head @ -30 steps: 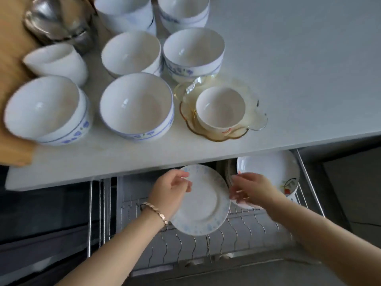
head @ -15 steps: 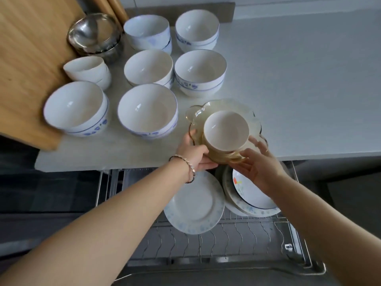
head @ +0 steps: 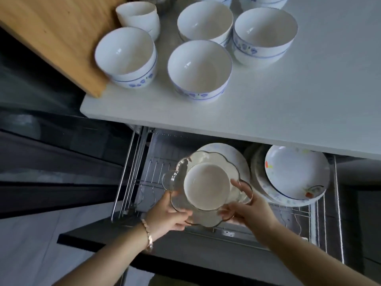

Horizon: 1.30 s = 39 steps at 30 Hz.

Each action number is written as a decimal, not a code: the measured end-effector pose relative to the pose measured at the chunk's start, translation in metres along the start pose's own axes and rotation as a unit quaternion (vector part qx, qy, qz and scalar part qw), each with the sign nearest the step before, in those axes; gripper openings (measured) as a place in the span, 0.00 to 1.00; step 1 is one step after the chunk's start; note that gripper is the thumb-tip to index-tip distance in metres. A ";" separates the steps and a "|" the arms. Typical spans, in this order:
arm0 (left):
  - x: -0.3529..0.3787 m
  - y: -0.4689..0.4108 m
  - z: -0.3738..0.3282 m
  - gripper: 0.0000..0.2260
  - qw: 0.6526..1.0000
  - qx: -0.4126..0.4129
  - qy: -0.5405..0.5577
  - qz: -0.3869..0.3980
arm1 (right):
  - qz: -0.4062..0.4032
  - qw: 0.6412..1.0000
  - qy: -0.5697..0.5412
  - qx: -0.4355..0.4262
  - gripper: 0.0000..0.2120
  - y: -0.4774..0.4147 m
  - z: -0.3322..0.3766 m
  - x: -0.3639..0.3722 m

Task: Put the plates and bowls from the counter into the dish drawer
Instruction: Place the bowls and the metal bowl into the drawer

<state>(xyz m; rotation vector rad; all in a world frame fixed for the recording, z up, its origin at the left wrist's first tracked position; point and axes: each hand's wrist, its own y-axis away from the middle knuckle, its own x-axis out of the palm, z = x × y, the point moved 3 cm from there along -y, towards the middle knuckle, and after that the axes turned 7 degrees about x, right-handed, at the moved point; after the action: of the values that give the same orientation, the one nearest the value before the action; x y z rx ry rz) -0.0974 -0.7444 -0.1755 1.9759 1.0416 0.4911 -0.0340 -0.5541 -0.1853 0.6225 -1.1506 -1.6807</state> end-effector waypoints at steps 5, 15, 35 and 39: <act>-0.098 -0.047 0.019 0.18 0.919 0.030 -0.372 -0.128 | -0.058 0.997 0.045 0.023 0.25 -0.053 -0.024 0.046; -0.191 -0.138 0.033 0.20 0.893 -0.035 -0.382 -0.236 | -0.080 0.992 -0.081 0.050 0.32 -0.176 -0.005 0.141; -0.196 -0.156 0.049 0.24 0.886 -0.035 -0.402 -0.229 | -0.249 0.966 0.044 0.057 0.24 -0.265 0.023 0.171; -0.194 -0.153 0.048 0.24 0.883 -0.033 -0.409 -0.228 | -0.314 0.948 0.041 0.012 0.26 -0.258 0.021 0.183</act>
<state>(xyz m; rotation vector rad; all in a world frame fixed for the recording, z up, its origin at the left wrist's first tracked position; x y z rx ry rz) -0.2532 -0.8778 -0.3205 1.5406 0.8527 -0.5319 -0.2345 -0.6904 -0.3897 1.1519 -0.9662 -2.1430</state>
